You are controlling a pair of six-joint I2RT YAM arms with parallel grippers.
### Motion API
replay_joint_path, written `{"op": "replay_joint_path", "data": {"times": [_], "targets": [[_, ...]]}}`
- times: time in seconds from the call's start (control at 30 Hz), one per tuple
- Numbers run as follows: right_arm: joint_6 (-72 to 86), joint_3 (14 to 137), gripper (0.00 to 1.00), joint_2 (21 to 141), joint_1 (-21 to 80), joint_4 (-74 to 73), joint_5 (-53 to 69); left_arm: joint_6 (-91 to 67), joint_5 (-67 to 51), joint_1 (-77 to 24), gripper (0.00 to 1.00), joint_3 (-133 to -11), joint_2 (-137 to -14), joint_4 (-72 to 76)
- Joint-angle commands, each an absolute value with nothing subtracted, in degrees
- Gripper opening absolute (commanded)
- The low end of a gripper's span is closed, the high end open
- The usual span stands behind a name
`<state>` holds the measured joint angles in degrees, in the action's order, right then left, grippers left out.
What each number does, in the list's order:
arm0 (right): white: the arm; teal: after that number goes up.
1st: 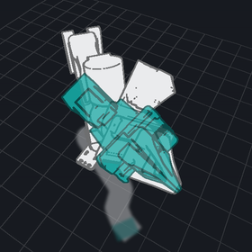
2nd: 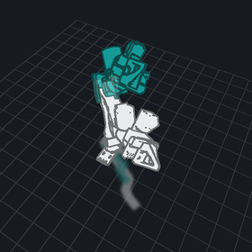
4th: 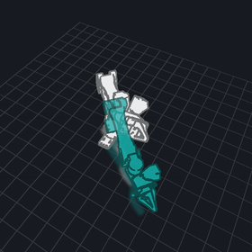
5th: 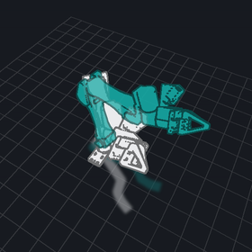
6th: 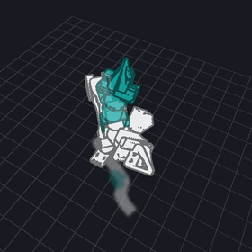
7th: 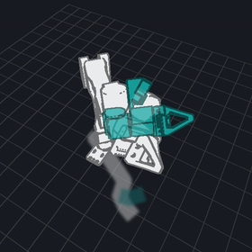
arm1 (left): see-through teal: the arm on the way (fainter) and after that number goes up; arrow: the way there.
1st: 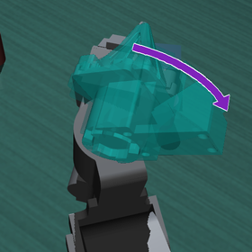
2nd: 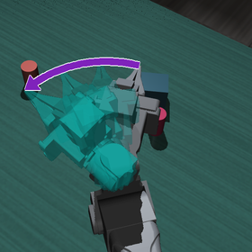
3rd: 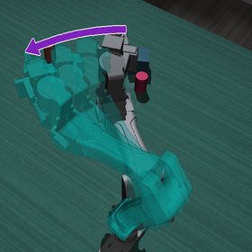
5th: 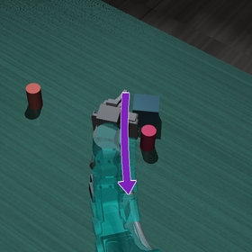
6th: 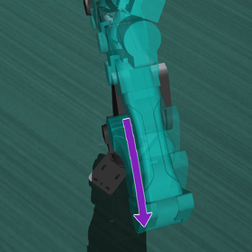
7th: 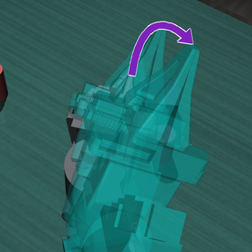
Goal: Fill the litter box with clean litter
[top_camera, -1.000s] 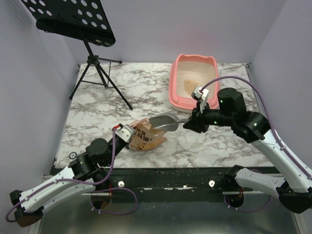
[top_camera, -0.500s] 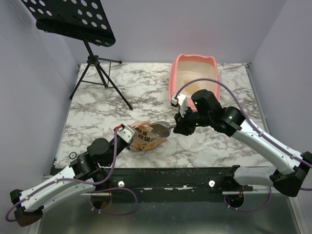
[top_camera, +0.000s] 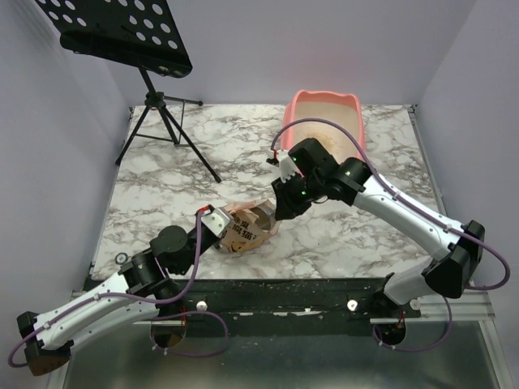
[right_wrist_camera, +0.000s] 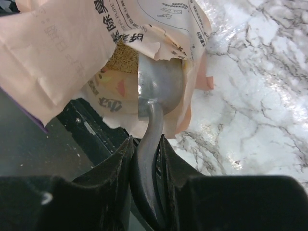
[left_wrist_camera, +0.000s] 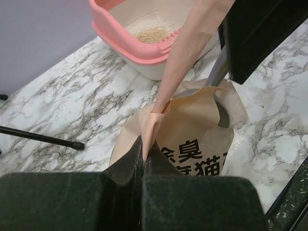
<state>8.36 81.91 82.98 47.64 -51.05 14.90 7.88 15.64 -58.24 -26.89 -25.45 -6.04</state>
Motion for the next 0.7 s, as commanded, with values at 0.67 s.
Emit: {"op": "replay_joint_path", "data": {"times": [0.67], "targets": [[41.73,33.50,0.01,79.55,39.73,16.49,47.20,6.15,8.26,-59.15,0.00,-29.27,-33.31,-2.29]]}}
